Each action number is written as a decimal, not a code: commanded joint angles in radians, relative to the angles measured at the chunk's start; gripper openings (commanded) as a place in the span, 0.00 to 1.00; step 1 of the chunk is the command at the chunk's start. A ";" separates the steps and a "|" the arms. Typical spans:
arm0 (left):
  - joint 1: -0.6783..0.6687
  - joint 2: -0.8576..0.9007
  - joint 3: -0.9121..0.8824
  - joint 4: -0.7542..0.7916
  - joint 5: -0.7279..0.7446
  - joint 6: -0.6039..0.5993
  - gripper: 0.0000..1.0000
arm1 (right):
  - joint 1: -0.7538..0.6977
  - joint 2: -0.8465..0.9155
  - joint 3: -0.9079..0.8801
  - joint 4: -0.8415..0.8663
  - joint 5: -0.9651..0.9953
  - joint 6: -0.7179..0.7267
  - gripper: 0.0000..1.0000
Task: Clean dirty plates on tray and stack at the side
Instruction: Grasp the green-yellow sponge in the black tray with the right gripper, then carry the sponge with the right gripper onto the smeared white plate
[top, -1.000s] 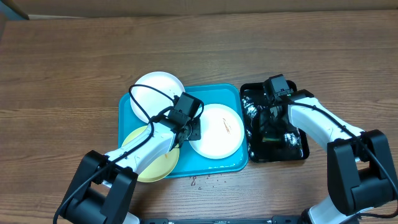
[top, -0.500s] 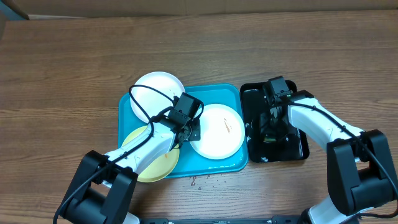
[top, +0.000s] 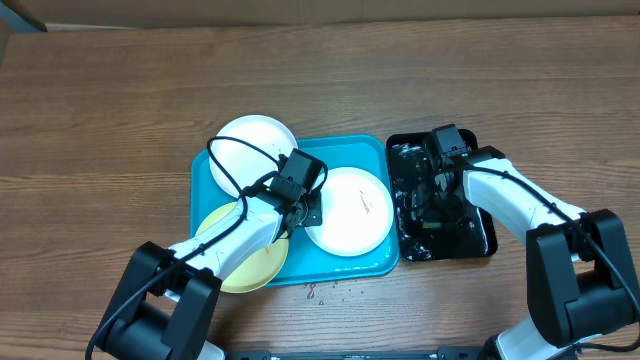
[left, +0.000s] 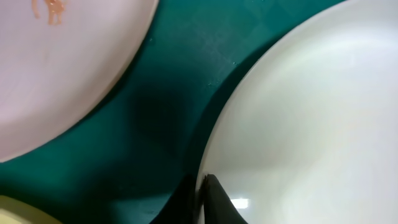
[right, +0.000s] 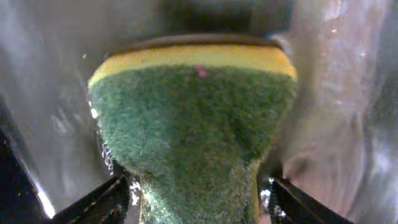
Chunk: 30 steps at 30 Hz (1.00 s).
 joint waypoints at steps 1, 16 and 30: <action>0.000 0.008 -0.001 -0.001 -0.015 -0.010 0.04 | -0.001 0.008 0.004 0.036 -0.008 0.002 0.41; 0.006 0.008 0.014 -0.031 -0.015 -0.010 0.04 | -0.006 -0.093 0.310 -0.350 -0.001 -0.023 0.04; 0.007 0.008 0.014 -0.032 -0.016 -0.042 0.04 | -0.006 -0.097 0.241 -0.310 -0.026 -0.012 0.04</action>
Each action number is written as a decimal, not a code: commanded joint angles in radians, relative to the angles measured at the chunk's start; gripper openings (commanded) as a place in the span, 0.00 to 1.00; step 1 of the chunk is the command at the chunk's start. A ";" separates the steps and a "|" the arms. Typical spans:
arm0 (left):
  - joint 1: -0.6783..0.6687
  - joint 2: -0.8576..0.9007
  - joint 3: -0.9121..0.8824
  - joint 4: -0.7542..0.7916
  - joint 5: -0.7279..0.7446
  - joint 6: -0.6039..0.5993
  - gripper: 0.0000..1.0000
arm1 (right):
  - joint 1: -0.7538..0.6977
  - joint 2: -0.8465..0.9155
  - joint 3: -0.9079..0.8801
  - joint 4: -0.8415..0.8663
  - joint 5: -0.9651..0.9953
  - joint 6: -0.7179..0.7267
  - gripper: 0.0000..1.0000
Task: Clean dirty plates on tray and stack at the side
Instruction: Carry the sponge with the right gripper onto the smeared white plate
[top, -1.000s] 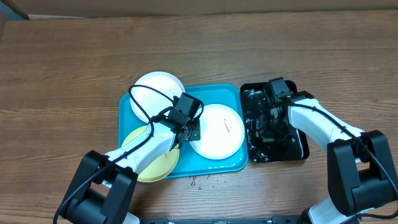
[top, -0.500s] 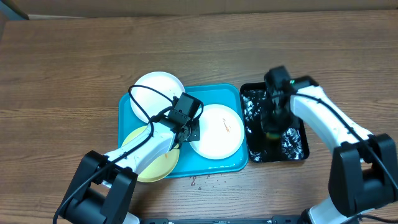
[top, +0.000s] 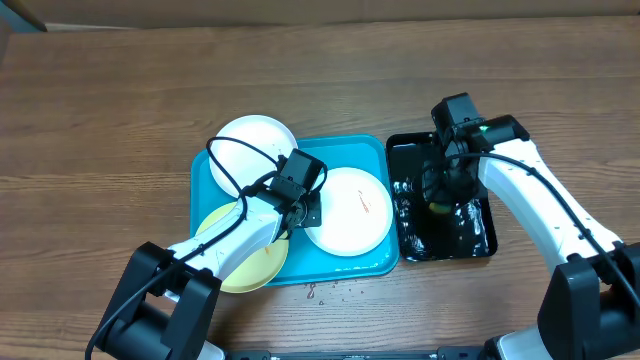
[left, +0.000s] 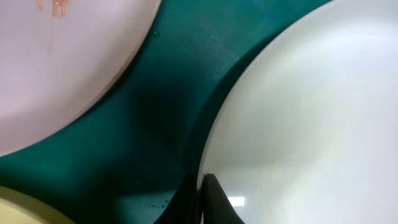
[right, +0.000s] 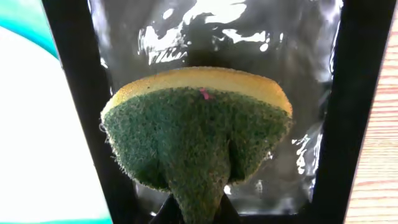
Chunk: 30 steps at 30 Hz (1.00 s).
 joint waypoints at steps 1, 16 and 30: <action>0.006 0.008 0.011 -0.011 -0.016 -0.043 0.04 | -0.005 -0.003 0.000 0.007 -0.030 0.006 0.04; 0.006 0.008 0.011 -0.012 -0.014 -0.051 0.04 | 0.203 0.024 -0.001 0.144 -0.232 -0.005 0.04; 0.006 0.008 0.011 -0.022 -0.029 -0.056 0.05 | 0.309 0.118 -0.066 0.273 -0.037 0.028 0.65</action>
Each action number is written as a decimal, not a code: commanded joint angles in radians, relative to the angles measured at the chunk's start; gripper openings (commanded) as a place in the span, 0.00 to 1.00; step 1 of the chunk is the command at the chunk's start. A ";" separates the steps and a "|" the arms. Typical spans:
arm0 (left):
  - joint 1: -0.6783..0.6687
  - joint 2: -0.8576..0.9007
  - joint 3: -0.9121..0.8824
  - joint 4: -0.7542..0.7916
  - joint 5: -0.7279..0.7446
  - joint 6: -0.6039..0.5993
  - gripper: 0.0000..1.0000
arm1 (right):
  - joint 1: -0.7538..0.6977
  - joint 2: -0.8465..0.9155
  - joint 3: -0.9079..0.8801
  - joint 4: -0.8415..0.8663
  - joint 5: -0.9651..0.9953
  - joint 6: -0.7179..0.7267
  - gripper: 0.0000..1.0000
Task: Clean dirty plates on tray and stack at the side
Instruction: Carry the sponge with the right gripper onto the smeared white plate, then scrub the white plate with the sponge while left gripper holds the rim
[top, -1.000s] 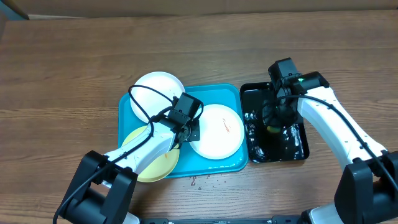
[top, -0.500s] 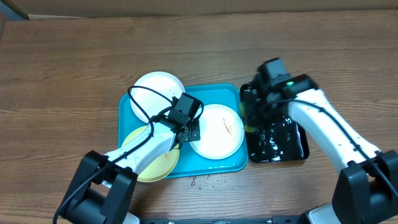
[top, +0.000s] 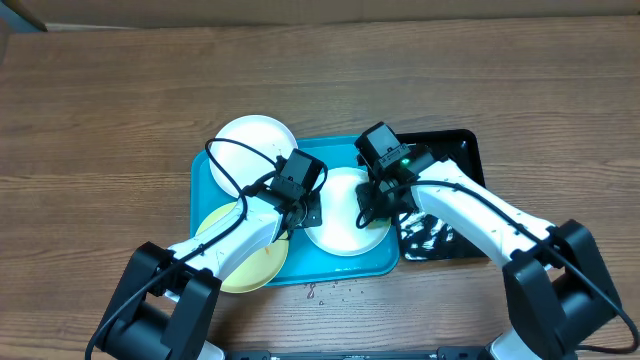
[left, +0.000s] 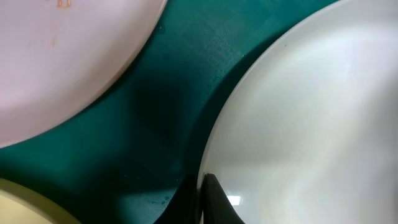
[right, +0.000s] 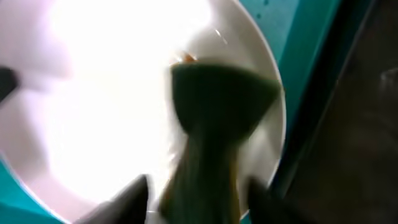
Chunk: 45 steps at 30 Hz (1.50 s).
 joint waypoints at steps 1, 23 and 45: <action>0.006 0.008 0.008 -0.011 -0.028 -0.024 0.05 | 0.000 0.026 -0.008 0.020 0.035 0.005 0.75; 0.040 0.008 0.008 -0.039 -0.031 -0.047 0.04 | 0.050 0.026 -0.009 0.059 0.108 0.007 0.43; 0.070 0.008 0.008 -0.055 -0.018 -0.054 0.04 | 0.060 0.026 -0.080 0.196 0.128 0.079 0.28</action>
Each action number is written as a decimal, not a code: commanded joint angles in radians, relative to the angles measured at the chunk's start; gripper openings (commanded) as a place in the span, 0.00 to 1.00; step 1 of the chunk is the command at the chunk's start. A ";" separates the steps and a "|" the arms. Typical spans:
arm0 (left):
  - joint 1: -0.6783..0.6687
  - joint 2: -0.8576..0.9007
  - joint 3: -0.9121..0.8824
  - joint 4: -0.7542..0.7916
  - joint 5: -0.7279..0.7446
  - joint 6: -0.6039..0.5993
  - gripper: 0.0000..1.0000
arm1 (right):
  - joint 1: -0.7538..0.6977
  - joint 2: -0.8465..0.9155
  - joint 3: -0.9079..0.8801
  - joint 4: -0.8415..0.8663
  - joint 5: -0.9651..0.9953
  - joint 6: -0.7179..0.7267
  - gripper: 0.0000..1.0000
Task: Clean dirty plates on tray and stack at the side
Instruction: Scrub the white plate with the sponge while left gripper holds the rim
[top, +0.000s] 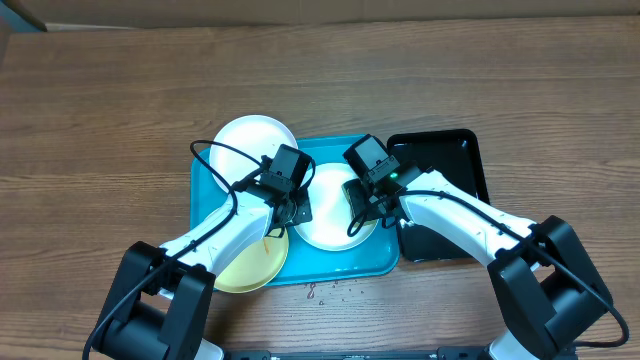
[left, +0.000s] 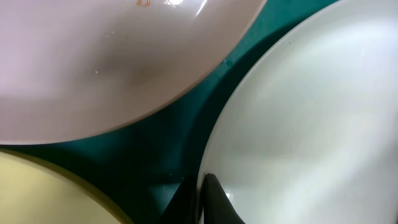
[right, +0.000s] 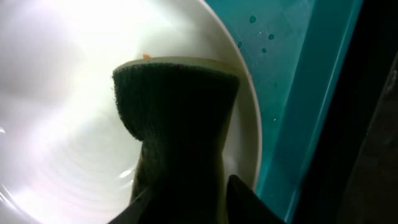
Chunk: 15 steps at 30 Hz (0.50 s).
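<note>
On the blue tray (top: 330, 262), a white plate (top: 325, 225) lies in the middle. My left gripper (top: 292, 208) is shut on its left rim, and the rim shows pinched between the jaws (left: 200, 193) in the left wrist view. My right gripper (top: 362, 210) is shut on a green and yellow sponge (right: 177, 99). The sponge rests on this plate's (right: 62, 93) right half, beside a small orange speck (right: 145, 56). A second white plate (top: 250, 140) with an orange stain sits at the tray's back left. A yellow plate (top: 245, 262) sits at the front left.
A black tray (top: 450, 150) with wet film stands just right of the blue tray, under my right arm. A few drops (top: 320, 290) lie on the wood in front of the blue tray. Bare wooden table surrounds both trays.
The centre plate and my left gripper on its rim have shifted a little left, nearer the back-left and yellow plates. My right gripper with the sponge has also moved slightly left on the plate.
My right gripper first held the sponge low in the black tray, then above it. Then it was over the centre plate, and now the sponge lies on that plate. My left gripper kept hold of the plate's rim throughout.
</note>
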 joint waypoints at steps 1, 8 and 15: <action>0.004 0.008 0.001 -0.005 -0.012 -0.013 0.04 | 0.006 0.002 -0.011 0.023 0.019 0.015 0.24; 0.004 0.008 0.001 -0.005 -0.006 -0.013 0.04 | 0.006 -0.003 0.072 -0.052 0.018 0.016 0.43; 0.004 0.008 0.001 -0.005 -0.005 -0.013 0.04 | 0.006 -0.003 0.092 -0.095 0.018 0.066 0.45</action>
